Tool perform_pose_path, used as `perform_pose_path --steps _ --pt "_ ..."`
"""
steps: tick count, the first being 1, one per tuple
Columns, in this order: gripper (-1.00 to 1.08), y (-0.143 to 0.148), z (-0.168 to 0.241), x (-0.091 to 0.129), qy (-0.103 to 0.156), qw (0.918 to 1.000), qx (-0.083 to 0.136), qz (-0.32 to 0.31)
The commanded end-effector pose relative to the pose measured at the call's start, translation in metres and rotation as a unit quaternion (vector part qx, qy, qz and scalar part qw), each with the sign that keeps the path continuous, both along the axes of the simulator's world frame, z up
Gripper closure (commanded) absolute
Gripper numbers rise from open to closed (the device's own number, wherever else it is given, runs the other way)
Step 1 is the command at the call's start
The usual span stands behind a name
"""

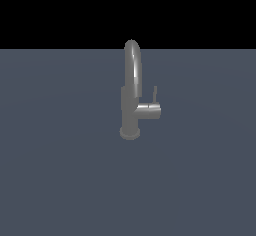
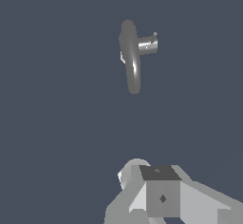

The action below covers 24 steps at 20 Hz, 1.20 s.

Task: Turn on the faucet by rotating a designated handle.

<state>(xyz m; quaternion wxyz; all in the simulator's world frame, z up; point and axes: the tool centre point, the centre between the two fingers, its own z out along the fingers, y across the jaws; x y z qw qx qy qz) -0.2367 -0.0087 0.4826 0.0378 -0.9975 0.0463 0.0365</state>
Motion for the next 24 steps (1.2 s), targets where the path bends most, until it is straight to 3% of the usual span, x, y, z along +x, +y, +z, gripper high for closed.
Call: perform_pose_path --steps 1,7,13,19,24 --pt "1.08 -0.001 -0.002 0.010 0.012 0.9998 0.012 -0.012" --pt "1.08 -0.005 -0.010 0.040 0.051 0.9962 0.049 -0.050" --pt "1.08 -0.011 -0.023 0.073 0.094 0.9872 0.091 -0.092" --pt "1.08 -0.019 -0.039 0.105 0.137 0.9722 0.134 -0.135" --pt "1.08 -0.027 -0.055 0.130 0.174 0.9548 0.170 -0.170"
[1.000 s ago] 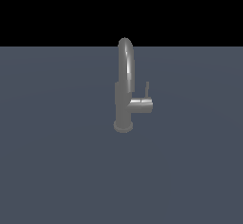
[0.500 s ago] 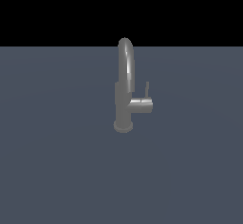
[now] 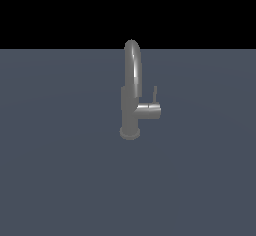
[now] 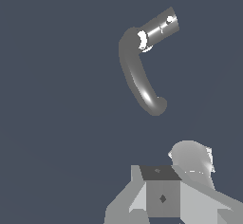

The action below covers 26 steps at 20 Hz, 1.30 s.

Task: Turn on the faucet by rotating a designated handle.

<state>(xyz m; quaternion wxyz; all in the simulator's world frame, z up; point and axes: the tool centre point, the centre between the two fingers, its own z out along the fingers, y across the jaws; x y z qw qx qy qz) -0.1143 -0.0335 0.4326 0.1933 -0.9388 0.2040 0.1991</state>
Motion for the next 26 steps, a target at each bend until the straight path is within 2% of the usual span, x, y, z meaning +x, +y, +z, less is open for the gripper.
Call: perform_pose_path --steps 1,8,15,21,26 --pt "1.08 -0.004 -0.009 0.013 0.019 0.9994 0.019 -0.019" --pt "1.08 -0.017 -0.038 0.046 0.075 0.9917 0.075 -0.073" --pt "1.08 -0.030 -0.074 0.075 0.133 0.9733 0.134 -0.130" --pt "1.08 -0.041 -0.112 0.097 0.187 0.9466 0.189 -0.182" --pt "1.08 -0.049 -0.150 0.113 0.236 0.9138 0.238 -0.230"
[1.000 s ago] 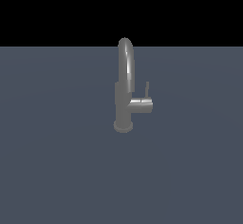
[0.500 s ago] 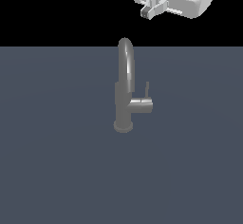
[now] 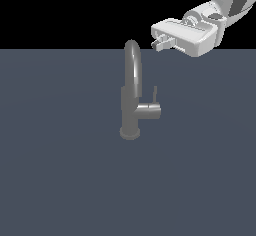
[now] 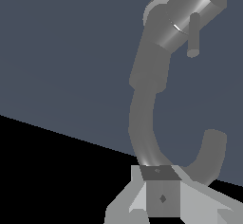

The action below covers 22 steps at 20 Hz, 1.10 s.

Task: Turn on the faucet by rotating a designated handle.

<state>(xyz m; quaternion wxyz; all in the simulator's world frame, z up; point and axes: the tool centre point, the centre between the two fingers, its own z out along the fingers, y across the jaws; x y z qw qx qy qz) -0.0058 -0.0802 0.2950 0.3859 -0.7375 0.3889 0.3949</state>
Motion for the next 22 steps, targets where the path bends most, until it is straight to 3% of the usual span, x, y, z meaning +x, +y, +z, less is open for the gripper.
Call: perform_pose_path --steps 1,5,12,17,22 --pt "1.08 -0.004 -0.020 0.007 0.028 0.9989 0.028 -0.027" --pt "1.08 -0.008 -0.054 0.016 0.071 0.9924 0.072 -0.069" --pt "1.08 -0.008 -0.103 0.022 0.133 0.9737 0.133 -0.129" --pt "1.08 -0.005 -0.126 0.023 0.161 0.9613 0.160 -0.156" --pt "1.08 -0.003 -0.137 0.022 0.173 0.9548 0.173 -0.169"
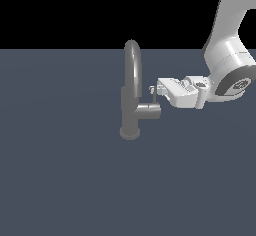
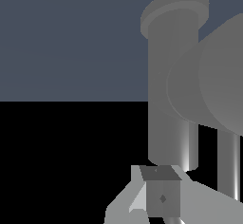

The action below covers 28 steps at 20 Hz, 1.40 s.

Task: Turn on the faucet by rotating a designated handle.

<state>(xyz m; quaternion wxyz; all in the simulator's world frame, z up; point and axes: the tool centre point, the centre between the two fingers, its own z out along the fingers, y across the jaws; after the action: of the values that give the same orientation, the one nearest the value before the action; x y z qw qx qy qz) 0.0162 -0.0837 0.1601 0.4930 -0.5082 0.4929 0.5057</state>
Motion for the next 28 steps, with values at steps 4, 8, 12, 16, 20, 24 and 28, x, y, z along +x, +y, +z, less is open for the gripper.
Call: perform_pose_path --steps 4,8,12,16,20,24,28 --pt "1.08 0.001 -0.001 0.000 0.002 1.0000 0.002 -0.002" --pt "1.08 0.001 0.000 0.000 0.000 1.0000 0.001 -0.001" --pt "1.08 0.001 0.001 -0.005 0.000 1.0000 0.001 -0.001" --pt "1.08 0.001 0.003 -0.016 0.000 1.0000 0.001 -0.001" --pt "1.08 0.000 0.006 -0.028 0.000 1.0000 0.001 -0.001" --pt "1.08 0.000 0.008 -0.040 0.000 1.0000 0.001 -0.001" --pt "1.08 0.000 0.010 -0.049 0.000 1.0000 0.001 -0.001"
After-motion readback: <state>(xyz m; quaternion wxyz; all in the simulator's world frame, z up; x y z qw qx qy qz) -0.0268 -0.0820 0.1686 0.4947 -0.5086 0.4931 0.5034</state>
